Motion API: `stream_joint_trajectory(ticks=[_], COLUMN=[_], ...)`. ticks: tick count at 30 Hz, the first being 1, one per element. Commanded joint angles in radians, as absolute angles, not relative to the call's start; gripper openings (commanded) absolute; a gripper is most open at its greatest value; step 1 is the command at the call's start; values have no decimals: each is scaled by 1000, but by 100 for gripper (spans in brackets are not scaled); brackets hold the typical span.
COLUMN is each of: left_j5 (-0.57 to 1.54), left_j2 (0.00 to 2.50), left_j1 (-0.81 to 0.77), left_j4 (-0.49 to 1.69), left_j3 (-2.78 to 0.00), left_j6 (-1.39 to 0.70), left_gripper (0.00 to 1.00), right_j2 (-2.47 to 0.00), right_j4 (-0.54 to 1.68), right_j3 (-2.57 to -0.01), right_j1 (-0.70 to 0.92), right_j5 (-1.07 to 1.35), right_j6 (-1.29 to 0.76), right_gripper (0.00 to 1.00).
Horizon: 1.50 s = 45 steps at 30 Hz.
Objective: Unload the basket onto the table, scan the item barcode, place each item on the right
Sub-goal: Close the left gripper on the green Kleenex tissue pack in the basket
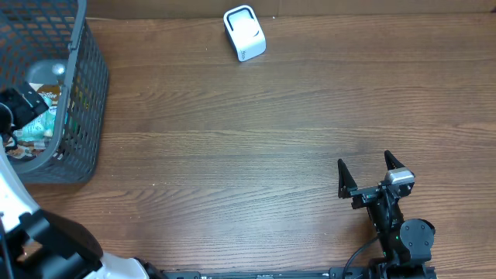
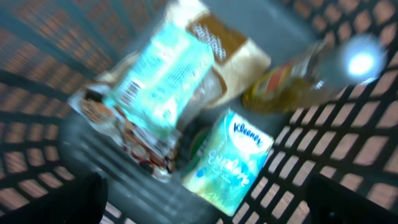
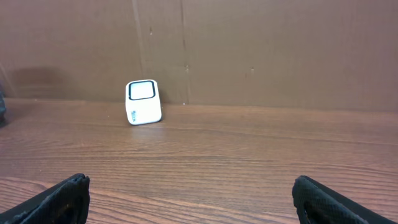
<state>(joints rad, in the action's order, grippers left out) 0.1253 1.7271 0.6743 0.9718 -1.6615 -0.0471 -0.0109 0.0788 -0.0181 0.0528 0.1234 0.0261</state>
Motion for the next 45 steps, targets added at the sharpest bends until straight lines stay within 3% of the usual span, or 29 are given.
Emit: stream_joint_trajectory(ticks=[1, 16, 32, 45], left_j5=[178, 245, 175, 175], left_j2=[1792, 1926, 2015, 2035], left_j1=[672, 659, 608, 606], left_j4=[1004, 1042, 1029, 1010], left_j3=[-1672, -1671, -1671, -1671], left_j6=[5, 93, 127, 127], left_gripper=[100, 100, 100, 88], right_j2=[-3, -3, -3, -3], right_j4=[74, 74, 74, 74], right_j3=[-8, -8, -8, -8], right_j1=[50, 50, 50, 50], right_j5=[114, 113, 113, 114], right_j6=[31, 31, 31, 31], right_gripper=[100, 100, 100, 100])
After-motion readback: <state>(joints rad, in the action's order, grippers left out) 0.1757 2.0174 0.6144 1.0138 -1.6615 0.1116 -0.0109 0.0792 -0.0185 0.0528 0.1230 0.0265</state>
